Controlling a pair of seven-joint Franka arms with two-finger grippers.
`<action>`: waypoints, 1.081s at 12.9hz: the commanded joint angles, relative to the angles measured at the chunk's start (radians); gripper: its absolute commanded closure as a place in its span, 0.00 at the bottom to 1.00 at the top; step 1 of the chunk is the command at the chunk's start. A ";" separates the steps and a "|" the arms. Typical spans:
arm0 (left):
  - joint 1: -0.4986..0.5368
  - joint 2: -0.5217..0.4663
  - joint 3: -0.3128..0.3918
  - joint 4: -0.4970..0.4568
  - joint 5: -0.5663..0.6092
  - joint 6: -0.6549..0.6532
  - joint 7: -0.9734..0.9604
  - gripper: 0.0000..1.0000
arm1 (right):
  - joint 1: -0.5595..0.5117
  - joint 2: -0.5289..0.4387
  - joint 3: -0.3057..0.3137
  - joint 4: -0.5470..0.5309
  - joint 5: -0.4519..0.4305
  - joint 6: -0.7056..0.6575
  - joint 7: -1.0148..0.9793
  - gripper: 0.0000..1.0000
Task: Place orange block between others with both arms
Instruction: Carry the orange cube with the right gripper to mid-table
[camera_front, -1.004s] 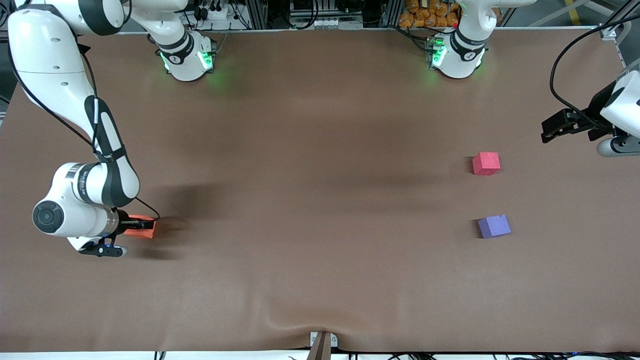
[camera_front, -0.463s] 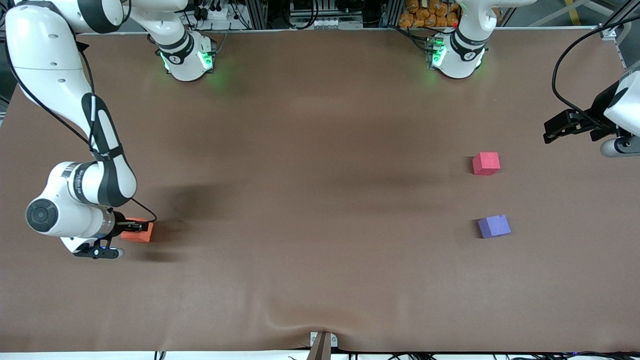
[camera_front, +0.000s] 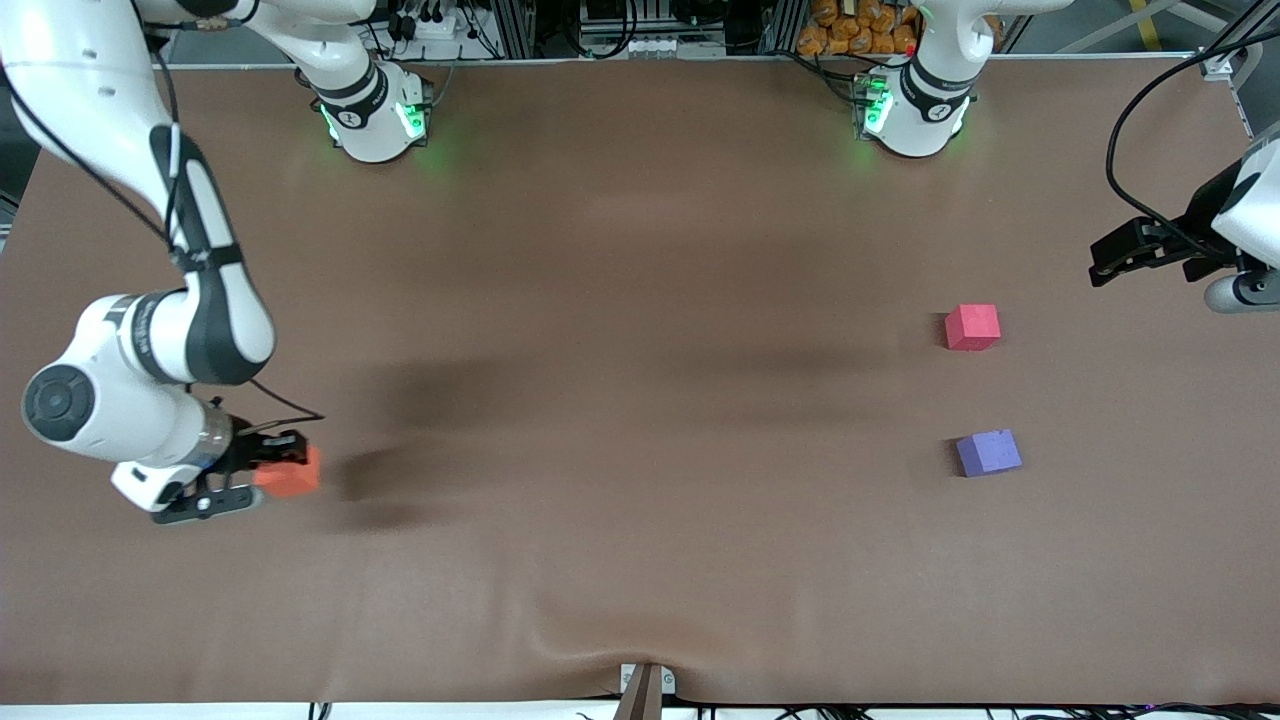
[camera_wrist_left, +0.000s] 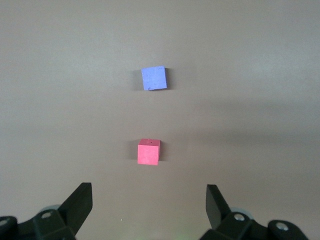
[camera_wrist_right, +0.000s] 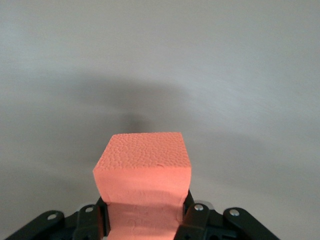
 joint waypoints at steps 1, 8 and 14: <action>0.007 -0.008 0.000 0.004 -0.018 -0.006 0.021 0.00 | 0.021 -0.037 0.100 -0.025 -0.001 -0.016 0.075 1.00; -0.001 -0.008 -0.002 0.001 -0.021 -0.009 0.021 0.00 | 0.313 0.035 0.114 0.043 0.001 -0.015 0.578 1.00; 0.004 -0.003 -0.002 0.003 -0.021 -0.009 0.020 0.00 | 0.561 0.180 0.113 0.199 -0.011 -0.015 0.942 1.00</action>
